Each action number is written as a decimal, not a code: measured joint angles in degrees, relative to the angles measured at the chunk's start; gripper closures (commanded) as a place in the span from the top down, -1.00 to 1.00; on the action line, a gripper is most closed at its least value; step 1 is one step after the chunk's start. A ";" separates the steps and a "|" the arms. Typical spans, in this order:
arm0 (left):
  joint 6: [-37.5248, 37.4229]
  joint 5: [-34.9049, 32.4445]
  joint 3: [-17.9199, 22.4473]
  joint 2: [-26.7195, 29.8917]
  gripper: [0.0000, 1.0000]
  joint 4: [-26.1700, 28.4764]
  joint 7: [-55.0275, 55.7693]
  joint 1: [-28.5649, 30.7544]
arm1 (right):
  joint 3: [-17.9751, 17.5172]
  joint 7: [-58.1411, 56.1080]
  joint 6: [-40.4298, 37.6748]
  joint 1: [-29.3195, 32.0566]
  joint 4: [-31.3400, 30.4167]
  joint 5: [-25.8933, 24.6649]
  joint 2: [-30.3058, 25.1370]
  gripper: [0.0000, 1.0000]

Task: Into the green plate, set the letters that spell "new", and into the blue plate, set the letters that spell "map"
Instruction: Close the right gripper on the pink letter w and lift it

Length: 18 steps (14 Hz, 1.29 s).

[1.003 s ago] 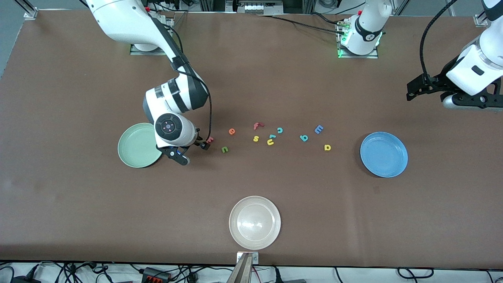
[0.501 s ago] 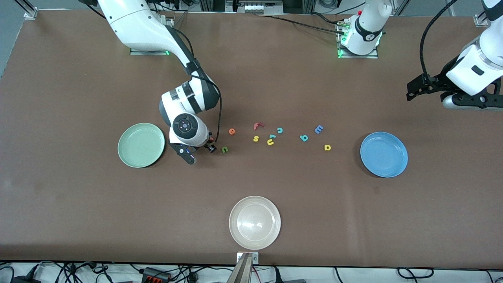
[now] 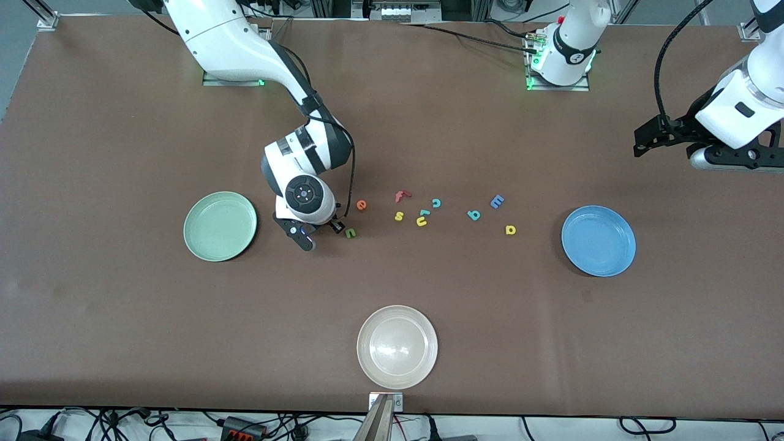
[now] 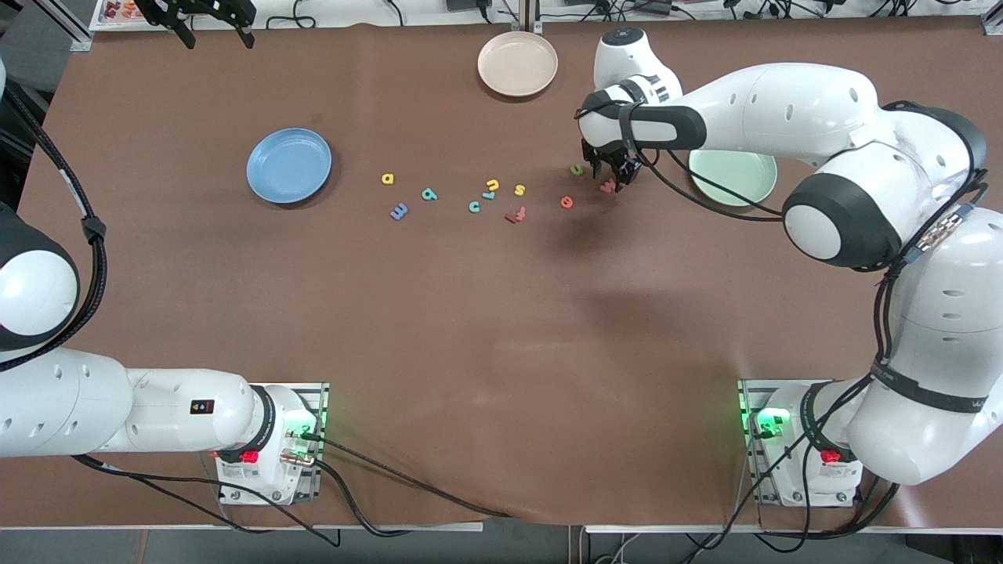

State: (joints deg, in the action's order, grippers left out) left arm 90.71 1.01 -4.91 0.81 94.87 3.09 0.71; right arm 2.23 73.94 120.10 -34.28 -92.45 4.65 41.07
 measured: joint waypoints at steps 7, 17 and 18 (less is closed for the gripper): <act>-0.06 0.00 0.00 0.00 1.00 0.00 0.00 0.01 | 0.38 0.01 0.08 0.16 -0.03 0.00 0.55 -0.08; -0.30 0.00 0.00 0.00 1.00 0.00 0.00 0.01 | 0.58 0.01 2.34 0.18 -0.82 0.00 0.57 -0.11; -0.30 0.00 0.00 0.00 1.00 0.00 0.00 0.01 | 0.59 0.01 2.50 0.18 -0.82 0.00 0.57 -0.11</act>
State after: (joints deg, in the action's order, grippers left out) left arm 90.40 1.01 -4.91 0.81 94.87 3.08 0.72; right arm 2.82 73.96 122.60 -34.10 -93.27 4.65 41.64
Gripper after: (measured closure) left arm 0.000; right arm 0.551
